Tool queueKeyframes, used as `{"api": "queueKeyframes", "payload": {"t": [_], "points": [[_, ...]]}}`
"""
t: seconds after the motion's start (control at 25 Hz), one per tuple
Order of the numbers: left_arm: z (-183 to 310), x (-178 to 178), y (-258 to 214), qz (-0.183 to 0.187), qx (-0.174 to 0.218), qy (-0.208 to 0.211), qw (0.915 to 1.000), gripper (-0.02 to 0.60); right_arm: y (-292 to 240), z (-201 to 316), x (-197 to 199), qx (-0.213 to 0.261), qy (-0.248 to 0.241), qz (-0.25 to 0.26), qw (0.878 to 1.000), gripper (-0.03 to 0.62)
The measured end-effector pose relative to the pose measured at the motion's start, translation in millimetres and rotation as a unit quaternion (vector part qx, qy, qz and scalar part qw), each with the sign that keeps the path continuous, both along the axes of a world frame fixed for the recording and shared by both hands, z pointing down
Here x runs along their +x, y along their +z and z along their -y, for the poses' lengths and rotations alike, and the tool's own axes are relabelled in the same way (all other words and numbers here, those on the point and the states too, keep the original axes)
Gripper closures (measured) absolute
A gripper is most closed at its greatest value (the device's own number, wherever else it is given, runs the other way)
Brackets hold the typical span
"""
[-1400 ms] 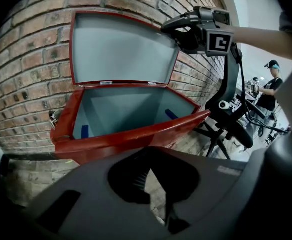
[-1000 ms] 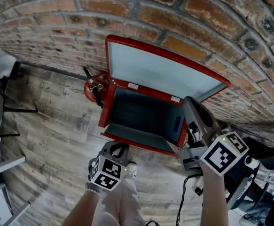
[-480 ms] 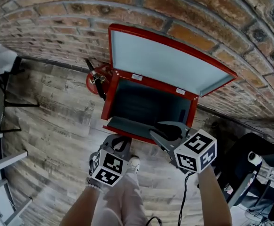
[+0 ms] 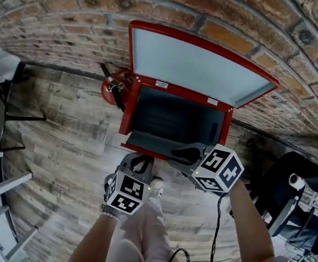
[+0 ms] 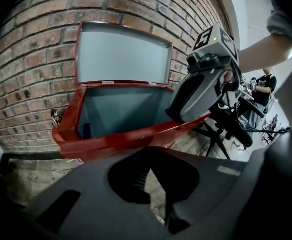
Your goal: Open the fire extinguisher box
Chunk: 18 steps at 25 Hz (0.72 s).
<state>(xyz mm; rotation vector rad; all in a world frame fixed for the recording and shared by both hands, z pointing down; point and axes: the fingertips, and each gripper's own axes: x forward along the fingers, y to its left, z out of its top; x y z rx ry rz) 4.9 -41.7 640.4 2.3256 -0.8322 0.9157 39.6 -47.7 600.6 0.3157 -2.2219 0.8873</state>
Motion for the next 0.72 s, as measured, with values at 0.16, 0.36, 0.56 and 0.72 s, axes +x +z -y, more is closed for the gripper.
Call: {"api": "queueKeyframes", "payload": {"t": [0.16, 0.36, 0.56, 0.72], "points": [[-5.3, -1.1, 1.7, 0.003, 0.000, 0.005, 1.0000, 0.578, 2.5, -6.3, -2.1, -0.016, -0.011, 0.005, 1.000, 0.491], [-12.2, -2.6, 3.9, 0.006, -0.001, 0.011, 0.9999, 0.578, 7.7, -22.2, -6.9, -0.033, -0.043, 0.001, 0.999, 0.482], [-19.7, -5.6, 7.4, 0.008, -0.004, 0.015, 0.9999, 0.578, 11.5, -31.7, -11.3, -0.034, -0.059, -0.003, 0.998, 0.514], [-28.8, -9.5, 11.3, 0.009, -0.010, 0.015, 0.9998, 0.578, 14.5, -42.0, -13.6, -0.038, -0.066, -0.002, 0.997, 0.520]]}}
